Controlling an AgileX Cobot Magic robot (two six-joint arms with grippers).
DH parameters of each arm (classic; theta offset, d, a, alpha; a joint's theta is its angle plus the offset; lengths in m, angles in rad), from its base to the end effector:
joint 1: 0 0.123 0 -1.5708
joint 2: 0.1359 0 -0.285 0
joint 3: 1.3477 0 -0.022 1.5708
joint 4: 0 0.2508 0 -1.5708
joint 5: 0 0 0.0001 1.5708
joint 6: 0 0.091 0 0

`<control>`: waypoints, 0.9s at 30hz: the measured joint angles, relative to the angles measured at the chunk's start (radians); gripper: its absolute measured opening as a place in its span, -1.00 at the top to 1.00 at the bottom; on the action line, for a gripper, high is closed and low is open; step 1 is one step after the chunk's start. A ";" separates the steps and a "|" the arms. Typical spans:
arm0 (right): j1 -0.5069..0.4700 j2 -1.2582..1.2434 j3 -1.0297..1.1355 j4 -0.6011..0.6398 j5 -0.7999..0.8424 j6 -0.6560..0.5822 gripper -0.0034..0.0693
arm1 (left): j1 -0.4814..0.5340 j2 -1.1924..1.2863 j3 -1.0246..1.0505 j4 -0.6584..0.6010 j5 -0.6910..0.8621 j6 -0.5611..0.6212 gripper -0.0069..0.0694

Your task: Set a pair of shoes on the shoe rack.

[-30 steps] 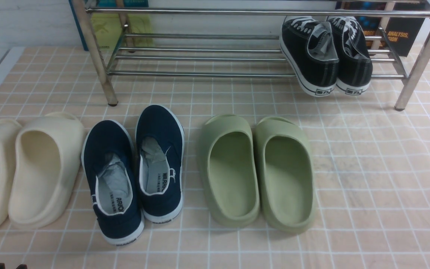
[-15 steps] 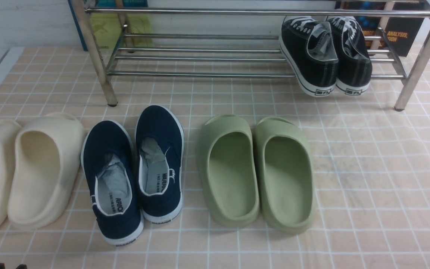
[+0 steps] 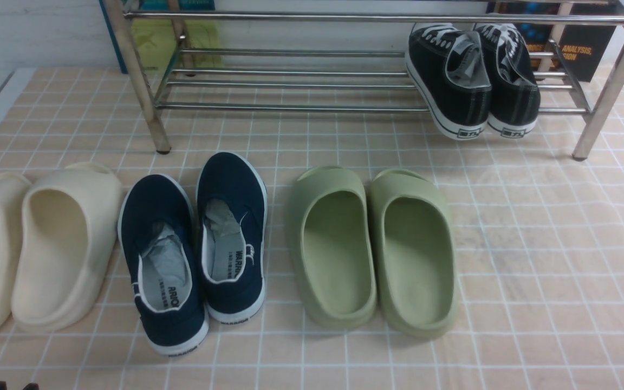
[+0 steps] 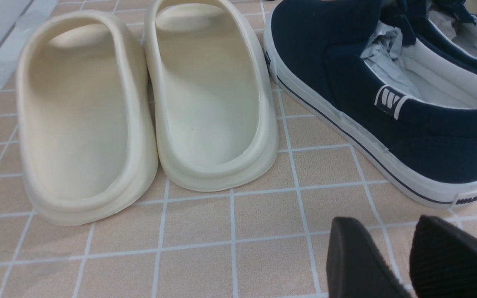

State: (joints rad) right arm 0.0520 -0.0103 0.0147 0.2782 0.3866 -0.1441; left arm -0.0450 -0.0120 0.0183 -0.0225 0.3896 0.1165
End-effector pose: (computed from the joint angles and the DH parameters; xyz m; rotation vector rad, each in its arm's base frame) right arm 0.0515 0.0121 0.1754 -0.0138 1.8648 0.2118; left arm 0.0520 -0.0031 0.1727 0.1380 1.8744 0.0268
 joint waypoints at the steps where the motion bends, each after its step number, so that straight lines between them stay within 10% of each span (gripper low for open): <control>1: 0.000 0.000 0.000 0.000 0.000 0.000 0.75 | 0.000 0.000 0.000 0.000 0.000 0.000 0.19; 16: -0.001 0.000 0.009 -0.335 -0.163 0.283 0.92 | 0.000 0.000 0.000 0.001 0.000 0.000 0.19; 27: -0.001 0.000 0.002 -0.239 -0.022 0.243 0.95 | 0.000 0.000 0.000 0.002 0.000 0.000 0.19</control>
State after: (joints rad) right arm 0.0510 -0.0103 0.0172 0.0387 0.3647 0.0986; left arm -0.0450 -0.0120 0.0183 -0.0205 0.3896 0.1165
